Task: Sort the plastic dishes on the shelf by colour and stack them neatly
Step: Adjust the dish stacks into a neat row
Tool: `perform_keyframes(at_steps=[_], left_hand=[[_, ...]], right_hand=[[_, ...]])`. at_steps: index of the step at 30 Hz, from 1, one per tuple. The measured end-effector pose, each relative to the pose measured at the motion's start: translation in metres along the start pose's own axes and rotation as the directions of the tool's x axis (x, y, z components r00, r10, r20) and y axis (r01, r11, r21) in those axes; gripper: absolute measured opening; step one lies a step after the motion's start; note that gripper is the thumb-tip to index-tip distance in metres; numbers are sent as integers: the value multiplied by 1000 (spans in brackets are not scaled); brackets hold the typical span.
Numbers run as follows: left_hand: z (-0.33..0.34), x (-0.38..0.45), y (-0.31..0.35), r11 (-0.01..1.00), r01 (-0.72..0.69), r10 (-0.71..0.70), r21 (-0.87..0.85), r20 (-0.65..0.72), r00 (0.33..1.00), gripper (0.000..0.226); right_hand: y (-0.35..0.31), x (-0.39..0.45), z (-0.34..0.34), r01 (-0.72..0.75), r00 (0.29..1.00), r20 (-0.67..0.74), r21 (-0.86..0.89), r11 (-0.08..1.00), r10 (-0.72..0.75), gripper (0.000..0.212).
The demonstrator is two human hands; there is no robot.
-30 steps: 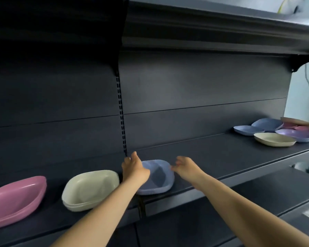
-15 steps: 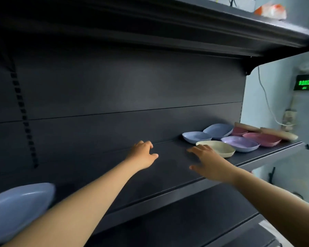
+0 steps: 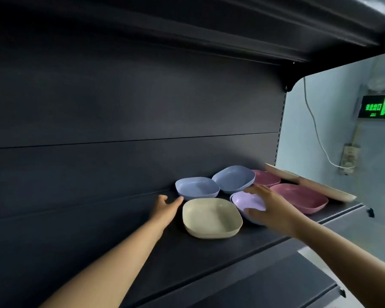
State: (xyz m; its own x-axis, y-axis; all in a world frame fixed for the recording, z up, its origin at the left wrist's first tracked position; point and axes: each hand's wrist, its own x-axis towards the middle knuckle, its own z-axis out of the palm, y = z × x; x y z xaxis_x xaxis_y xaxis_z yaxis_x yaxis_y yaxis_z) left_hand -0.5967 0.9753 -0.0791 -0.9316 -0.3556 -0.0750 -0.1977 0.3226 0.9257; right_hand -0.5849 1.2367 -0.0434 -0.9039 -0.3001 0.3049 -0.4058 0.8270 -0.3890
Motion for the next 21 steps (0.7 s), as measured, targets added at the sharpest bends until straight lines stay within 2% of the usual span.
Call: perform_keyframes(at_steps=[2,4,5,6,9,11,16,21], left_hand=[[3,32,0,999,33,-33,0,-54,998,56],[5,62,7,998,70,-70,-7,-32,997,33],[7,76,12,995,97,-97,-27,-7,995,28],[10,88,16,991,125,-124,-49,27,992,27],[22,116,28,978,194,-187,-75,89,978,51],[29,126,33,973,223,-217,-65,92,972,56],[39,140,41,960,279,-280,30,70,957,53],[51,139,46,962,242,-244,129,-3,970,54]], right_hand=[[19,33,1,-60,997,-38,35,998,61,63],[39,72,5,-120,989,-78,94,988,127,69],[49,93,7,-154,982,-94,104,983,163,72],[57,112,7,-208,971,-101,99,973,218,75],[77,159,6,-372,920,-86,105,922,381,76],[86,182,5,-403,911,-43,126,907,411,63],[99,207,8,-393,911,137,-3,919,390,26],[101,226,13,-358,921,211,133,924,327,6]])
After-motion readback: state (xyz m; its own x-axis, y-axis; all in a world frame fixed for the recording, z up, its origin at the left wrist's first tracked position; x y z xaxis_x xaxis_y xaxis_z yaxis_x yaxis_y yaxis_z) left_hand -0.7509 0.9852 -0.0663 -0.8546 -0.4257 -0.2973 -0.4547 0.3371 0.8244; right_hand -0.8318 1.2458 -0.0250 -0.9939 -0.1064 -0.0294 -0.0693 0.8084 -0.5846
